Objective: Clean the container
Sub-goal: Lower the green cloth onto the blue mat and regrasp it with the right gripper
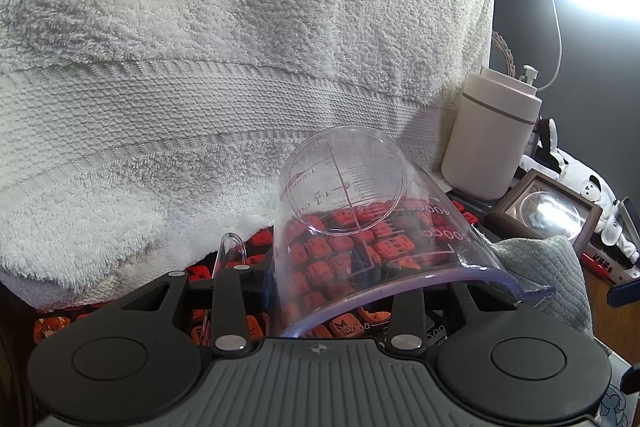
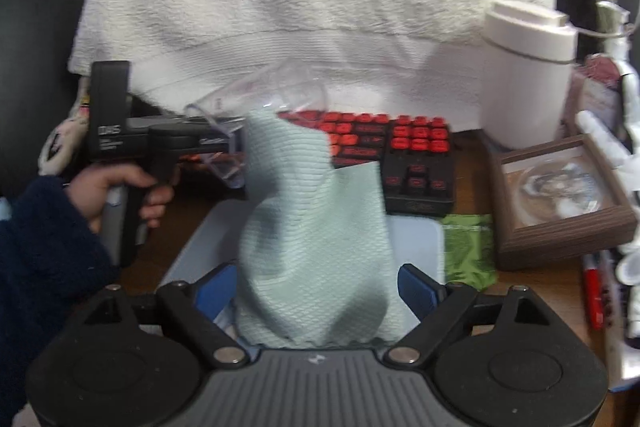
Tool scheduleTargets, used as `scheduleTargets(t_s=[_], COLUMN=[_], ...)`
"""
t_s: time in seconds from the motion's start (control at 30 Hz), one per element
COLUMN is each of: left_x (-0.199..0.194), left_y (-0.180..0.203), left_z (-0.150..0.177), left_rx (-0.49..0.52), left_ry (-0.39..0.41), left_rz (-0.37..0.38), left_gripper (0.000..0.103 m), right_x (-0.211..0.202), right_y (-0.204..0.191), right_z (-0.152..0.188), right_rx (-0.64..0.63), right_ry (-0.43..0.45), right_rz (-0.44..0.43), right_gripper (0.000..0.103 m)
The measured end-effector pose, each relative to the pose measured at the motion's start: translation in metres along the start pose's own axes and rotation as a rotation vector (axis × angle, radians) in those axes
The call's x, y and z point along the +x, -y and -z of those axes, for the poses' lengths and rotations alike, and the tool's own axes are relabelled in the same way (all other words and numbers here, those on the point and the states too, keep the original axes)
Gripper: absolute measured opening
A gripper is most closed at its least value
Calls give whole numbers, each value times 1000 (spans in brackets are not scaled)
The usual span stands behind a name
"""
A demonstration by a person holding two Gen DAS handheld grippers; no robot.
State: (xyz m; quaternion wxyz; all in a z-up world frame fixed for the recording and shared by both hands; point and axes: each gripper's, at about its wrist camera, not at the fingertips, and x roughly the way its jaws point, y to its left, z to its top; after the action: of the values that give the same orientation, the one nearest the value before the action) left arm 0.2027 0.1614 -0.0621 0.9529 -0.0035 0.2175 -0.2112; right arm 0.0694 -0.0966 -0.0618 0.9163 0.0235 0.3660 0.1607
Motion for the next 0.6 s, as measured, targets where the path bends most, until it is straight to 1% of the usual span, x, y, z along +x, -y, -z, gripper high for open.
scheduleTargets(t_s=[0.03, 0.17, 0.2, 0.27, 0.47, 0.53, 0.6], left_x=[0, 1, 1, 1, 1, 1, 1], left_y=[0, 0, 0, 0, 0, 0, 0], left_z=[0, -1, -1, -1, -1, -1, -1], left_rx=[0, 0, 0, 1, 2, 2, 2], left_ry=[0, 0, 0, 0, 0, 0, 0], left_rz=[0, 1, 0, 0, 0, 0, 0], left_gripper=[37, 37, 37, 37, 37, 37, 37], right_x=[0, 7, 6, 5, -16, -18, -11], right_y=[-1, -3, -5, -8, -27, -34, -38], right_z=[-1, -9, -8, -4, 1, 1, 0], right_rx=[-3, -28, -31, -33, -135, -158, -149], right_ry=[-21, -153, -154, -134, 22, 47, 28], right_rz=[2, -40, -39, -30, -49, -41, -44], right_gripper=[89, 89, 89, 89, 89, 89, 89])
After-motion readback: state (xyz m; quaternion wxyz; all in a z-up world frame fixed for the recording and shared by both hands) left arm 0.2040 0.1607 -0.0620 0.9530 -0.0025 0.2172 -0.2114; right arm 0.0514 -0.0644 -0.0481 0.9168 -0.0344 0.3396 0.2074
